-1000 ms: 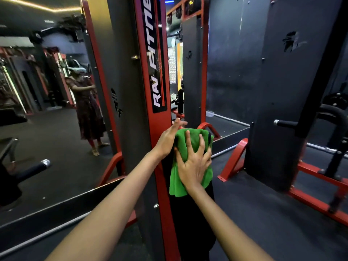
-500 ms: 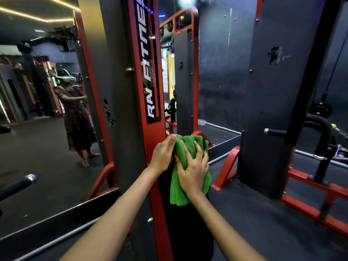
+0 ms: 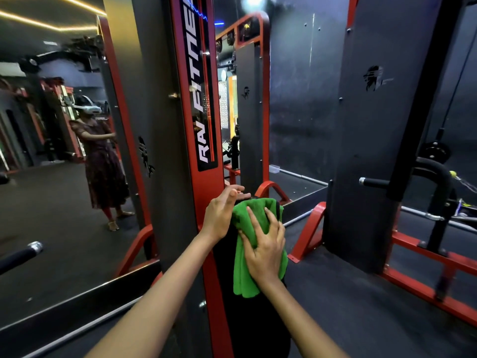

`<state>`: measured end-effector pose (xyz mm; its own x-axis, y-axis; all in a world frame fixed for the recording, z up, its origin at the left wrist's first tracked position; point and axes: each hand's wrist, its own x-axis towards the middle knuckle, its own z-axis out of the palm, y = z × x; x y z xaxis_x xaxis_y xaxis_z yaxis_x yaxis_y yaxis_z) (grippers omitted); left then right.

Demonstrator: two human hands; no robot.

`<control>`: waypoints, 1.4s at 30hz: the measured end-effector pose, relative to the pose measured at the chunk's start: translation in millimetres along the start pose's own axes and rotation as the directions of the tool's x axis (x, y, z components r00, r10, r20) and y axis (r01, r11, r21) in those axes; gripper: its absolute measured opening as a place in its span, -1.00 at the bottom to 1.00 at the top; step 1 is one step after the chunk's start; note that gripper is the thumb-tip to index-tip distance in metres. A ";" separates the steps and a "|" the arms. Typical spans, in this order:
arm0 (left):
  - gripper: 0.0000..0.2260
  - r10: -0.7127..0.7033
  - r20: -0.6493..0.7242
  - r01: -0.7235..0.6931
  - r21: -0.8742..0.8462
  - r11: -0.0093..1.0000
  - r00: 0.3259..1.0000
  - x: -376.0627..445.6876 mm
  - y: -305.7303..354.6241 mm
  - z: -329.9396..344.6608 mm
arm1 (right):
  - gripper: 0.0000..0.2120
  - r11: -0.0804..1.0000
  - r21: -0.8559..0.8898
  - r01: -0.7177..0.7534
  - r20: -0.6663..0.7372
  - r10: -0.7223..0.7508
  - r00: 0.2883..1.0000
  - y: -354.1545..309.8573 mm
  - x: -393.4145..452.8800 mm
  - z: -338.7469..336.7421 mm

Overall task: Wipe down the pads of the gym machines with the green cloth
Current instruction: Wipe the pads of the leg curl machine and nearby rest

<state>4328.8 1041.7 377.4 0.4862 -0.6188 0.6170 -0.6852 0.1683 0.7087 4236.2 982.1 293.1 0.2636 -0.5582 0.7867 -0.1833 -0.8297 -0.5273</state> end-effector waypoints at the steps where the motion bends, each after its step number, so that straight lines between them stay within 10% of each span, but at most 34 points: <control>1: -0.24 0.000 -0.001 0.000 0.000 1.000 1.000 -0.6 1.5 -0.1 | -0.49 0.998 0.019 -0.052 -0.013 0.052 0.999 0.6 7.1 -1.1; 4: -0.23 0.002 -0.021 -0.002 0.006 1.000 1.000 -0.4 -0.4 -0.6 | -0.44 0.977 0.046 -0.208 0.035 0.206 0.978 -11.2 33.0 -1.8; 10: -0.18 -0.014 0.016 0.015 -0.078 0.997 1.000 0.2 -3.3 -1.6 | -0.50 0.994 -0.038 0.103 0.046 -0.101 0.994 -3.9 -12.2 -1.1; 17: -0.23 0.004 0.043 -0.002 -0.052 0.999 0.999 0.1 -6.3 -1.3 | -0.48 0.998 0.029 -0.063 -0.036 0.064 0.997 -6.4 1.4 -1.4; 24: -0.26 0.043 0.086 -0.039 -0.055 0.998 0.995 0.0 -12.6 -1.1 | -0.37 0.987 -0.079 0.137 0.088 -0.130 0.988 17.0 -64.9 -0.1; 29: -0.19 0.041 0.092 -0.037 -0.043 0.998 0.995 -1.7 -8.4 -1.9 | -0.48 0.991 0.043 -0.127 -0.008 0.128 0.992 -0.8 -31.1 -2.5; 37: -0.26 -0.012 0.149 0.033 -0.138 0.990 0.989 0.8 -5.3 -5.7 | -0.22 0.946 -0.191 0.264 0.170 -0.233 0.958 26.5 -96.1 -0.9; 42: -0.27 -0.019 0.147 0.036 -0.117 0.993 0.989 2.6 -6.9 -6.6 | -0.39 1.000 -0.018 -0.015 0.042 0.016 0.999 16.7 -54.2 -5.2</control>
<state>4338.4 1044.0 376.4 0.4136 -0.7282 0.5466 -0.5993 0.2342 0.7655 4213.8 998.5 243.3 0.3002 -0.5711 0.7640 -0.2045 -0.8209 -0.5332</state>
